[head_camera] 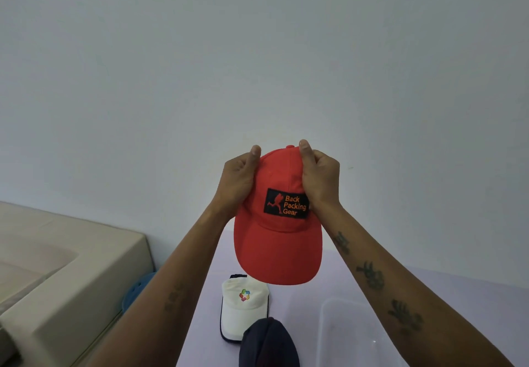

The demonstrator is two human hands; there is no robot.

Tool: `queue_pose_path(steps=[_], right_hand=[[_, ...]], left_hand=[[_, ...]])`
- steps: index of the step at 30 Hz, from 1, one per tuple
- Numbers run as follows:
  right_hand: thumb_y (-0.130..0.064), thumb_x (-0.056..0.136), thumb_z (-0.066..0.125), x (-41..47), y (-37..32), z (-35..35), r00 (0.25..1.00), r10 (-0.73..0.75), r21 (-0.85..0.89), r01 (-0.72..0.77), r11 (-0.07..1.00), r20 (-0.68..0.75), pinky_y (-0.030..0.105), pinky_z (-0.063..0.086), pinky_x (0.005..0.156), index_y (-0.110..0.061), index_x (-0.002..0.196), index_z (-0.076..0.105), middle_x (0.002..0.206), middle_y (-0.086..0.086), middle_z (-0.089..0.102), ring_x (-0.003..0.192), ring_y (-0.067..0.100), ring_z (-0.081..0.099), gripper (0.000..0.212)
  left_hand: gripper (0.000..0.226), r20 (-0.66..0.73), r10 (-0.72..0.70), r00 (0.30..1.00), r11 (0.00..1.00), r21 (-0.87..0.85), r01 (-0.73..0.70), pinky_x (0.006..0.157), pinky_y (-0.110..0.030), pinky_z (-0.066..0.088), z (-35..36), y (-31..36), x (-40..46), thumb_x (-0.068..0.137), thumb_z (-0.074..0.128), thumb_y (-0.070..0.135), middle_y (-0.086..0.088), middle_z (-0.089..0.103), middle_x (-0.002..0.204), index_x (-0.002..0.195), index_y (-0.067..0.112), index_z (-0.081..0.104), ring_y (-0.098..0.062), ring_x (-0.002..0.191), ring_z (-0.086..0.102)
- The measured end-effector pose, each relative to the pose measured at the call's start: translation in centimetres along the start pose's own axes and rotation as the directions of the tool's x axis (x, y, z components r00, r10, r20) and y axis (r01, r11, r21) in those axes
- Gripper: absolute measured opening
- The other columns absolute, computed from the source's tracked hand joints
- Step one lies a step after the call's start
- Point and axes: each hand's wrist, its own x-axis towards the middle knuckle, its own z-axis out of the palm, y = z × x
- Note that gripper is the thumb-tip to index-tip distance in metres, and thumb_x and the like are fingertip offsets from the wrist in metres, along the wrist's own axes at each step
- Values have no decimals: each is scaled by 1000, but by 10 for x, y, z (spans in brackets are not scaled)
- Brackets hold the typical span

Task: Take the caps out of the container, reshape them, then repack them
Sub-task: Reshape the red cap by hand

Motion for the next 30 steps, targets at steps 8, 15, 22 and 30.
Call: queue_pose_path(steps=[8, 15, 22, 30], right_hand=[[-47, 95, 48, 2, -2, 4, 989, -77, -97, 90, 991, 125, 29, 36, 54, 2, 68, 49, 57, 1, 41, 54, 10, 37, 56], [-57, 96, 30, 5, 10, -11, 944, 58, -126, -18, 992, 324, 47, 51, 86, 8, 98, 58, 99, 29, 63, 88, 39, 61, 71], [-51, 99, 27, -5, 23, -16, 970, 68, -176, -27, 984, 233, 27, 28, 52, -20, 55, 25, 50, -2, 32, 48, 11, 31, 54], [-49, 98, 36, -2, 21, -9, 972, 108, -50, -100, 994, 210, 26, 30, 52, -20, 52, 28, 50, 0, 33, 49, 13, 33, 56]], left_hand=[[51, 50, 0, 999, 987, 160, -8, 51, -25, 38, 11, 30, 12, 77, 68, 56, -6, 50, 63, 68, 7, 59, -13, 55, 46], [41, -64, -90, 994, 996, -7, 90, 61, -22, 50, 5, 29, 15, 81, 69, 47, -3, 66, 72, 74, 6, 68, -10, 65, 60], [62, -113, -108, 988, 986, -136, 93, 64, -31, 46, 9, 36, 16, 82, 67, 50, -13, 56, 79, 91, -12, 62, -20, 71, 52], [32, -120, -213, 970, 938, -305, 168, 78, -32, 59, 9, 38, 18, 81, 71, 41, -7, 72, 92, 88, 9, 72, -16, 82, 68]])
